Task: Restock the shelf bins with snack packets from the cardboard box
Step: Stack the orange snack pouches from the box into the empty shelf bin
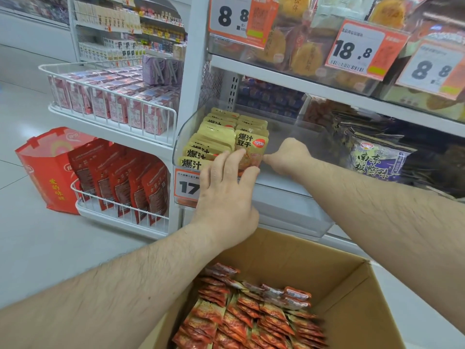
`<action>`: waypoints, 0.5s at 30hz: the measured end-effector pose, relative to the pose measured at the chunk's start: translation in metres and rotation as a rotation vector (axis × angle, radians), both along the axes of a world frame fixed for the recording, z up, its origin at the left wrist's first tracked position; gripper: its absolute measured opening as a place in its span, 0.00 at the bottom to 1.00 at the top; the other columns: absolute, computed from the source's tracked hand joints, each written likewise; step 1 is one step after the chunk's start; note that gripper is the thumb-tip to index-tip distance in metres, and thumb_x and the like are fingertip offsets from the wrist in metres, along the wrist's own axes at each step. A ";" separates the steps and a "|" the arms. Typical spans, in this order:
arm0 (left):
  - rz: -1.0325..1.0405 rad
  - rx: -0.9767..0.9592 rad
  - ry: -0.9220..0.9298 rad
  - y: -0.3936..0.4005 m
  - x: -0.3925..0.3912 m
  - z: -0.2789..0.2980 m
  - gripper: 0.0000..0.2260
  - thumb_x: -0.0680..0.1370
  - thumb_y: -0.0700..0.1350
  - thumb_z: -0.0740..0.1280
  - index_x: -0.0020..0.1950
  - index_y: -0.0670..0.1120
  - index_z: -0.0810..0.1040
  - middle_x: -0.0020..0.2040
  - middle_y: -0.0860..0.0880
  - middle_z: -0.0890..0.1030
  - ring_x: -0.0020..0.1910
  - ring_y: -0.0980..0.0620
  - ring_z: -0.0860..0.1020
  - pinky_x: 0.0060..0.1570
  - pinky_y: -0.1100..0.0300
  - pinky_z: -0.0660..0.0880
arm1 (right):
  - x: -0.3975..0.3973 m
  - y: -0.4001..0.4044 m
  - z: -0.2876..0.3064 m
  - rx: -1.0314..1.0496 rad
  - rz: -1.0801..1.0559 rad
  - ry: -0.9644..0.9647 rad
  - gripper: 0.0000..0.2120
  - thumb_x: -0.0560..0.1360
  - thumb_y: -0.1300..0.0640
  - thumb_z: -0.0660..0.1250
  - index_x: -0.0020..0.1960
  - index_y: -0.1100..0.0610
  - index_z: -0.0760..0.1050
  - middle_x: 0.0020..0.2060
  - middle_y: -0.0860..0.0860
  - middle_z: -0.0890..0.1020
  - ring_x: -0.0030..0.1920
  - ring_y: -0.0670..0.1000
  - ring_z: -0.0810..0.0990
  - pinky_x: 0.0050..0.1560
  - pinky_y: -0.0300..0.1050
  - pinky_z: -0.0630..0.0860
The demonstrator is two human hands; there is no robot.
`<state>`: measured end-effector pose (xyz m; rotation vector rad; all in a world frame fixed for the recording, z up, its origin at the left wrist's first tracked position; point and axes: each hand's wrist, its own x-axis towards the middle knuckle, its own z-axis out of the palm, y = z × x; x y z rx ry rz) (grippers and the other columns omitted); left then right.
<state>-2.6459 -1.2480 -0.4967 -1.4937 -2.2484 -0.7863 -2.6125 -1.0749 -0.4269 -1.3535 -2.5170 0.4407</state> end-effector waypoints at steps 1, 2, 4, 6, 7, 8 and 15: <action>-0.034 0.059 0.004 -0.002 0.003 0.000 0.27 0.68 0.45 0.70 0.67 0.49 0.71 0.71 0.45 0.63 0.70 0.43 0.57 0.69 0.44 0.55 | 0.009 -0.006 0.002 0.081 -0.001 0.003 0.15 0.75 0.48 0.68 0.43 0.60 0.73 0.41 0.53 0.76 0.38 0.53 0.77 0.37 0.44 0.71; -0.079 0.060 -0.014 -0.005 0.006 0.002 0.24 0.69 0.45 0.69 0.66 0.49 0.71 0.67 0.47 0.67 0.66 0.45 0.62 0.65 0.48 0.59 | 0.018 -0.012 0.002 0.199 0.011 0.021 0.13 0.75 0.50 0.66 0.50 0.60 0.74 0.45 0.54 0.77 0.45 0.56 0.79 0.42 0.46 0.73; -0.200 -0.059 -0.165 -0.011 0.013 0.002 0.20 0.74 0.46 0.66 0.66 0.50 0.71 0.61 0.52 0.72 0.60 0.50 0.69 0.60 0.53 0.66 | 0.035 -0.021 -0.009 0.564 0.137 0.091 0.11 0.74 0.53 0.64 0.53 0.58 0.77 0.47 0.55 0.80 0.49 0.60 0.79 0.47 0.50 0.73; -0.280 -0.288 -0.382 -0.016 0.018 -0.004 0.17 0.77 0.46 0.65 0.65 0.52 0.70 0.56 0.56 0.75 0.56 0.53 0.74 0.57 0.55 0.72 | 0.051 -0.032 -0.023 0.883 0.354 0.266 0.08 0.71 0.56 0.62 0.42 0.59 0.78 0.37 0.55 0.79 0.38 0.60 0.78 0.38 0.49 0.67; -0.299 -0.415 -0.448 -0.017 0.018 -0.009 0.17 0.77 0.46 0.65 0.65 0.52 0.71 0.55 0.56 0.76 0.54 0.53 0.75 0.56 0.56 0.74 | 0.060 -0.041 -0.030 0.956 0.447 0.358 0.07 0.69 0.58 0.62 0.37 0.59 0.76 0.33 0.54 0.77 0.34 0.60 0.75 0.35 0.49 0.64; -0.310 -0.543 -0.467 -0.018 0.020 -0.014 0.17 0.76 0.46 0.65 0.65 0.51 0.72 0.55 0.56 0.77 0.53 0.53 0.76 0.55 0.56 0.75 | 0.068 -0.049 -0.043 0.972 0.512 0.429 0.06 0.69 0.59 0.63 0.36 0.59 0.75 0.32 0.54 0.76 0.33 0.59 0.74 0.34 0.49 0.63; -0.331 -0.981 -0.420 -0.027 0.019 -0.045 0.16 0.78 0.49 0.68 0.65 0.50 0.74 0.60 0.52 0.77 0.56 0.52 0.75 0.54 0.60 0.71 | 0.126 -0.094 -0.201 0.129 0.414 0.044 0.05 0.70 0.57 0.64 0.41 0.55 0.78 0.40 0.52 0.81 0.43 0.58 0.80 0.43 0.50 0.77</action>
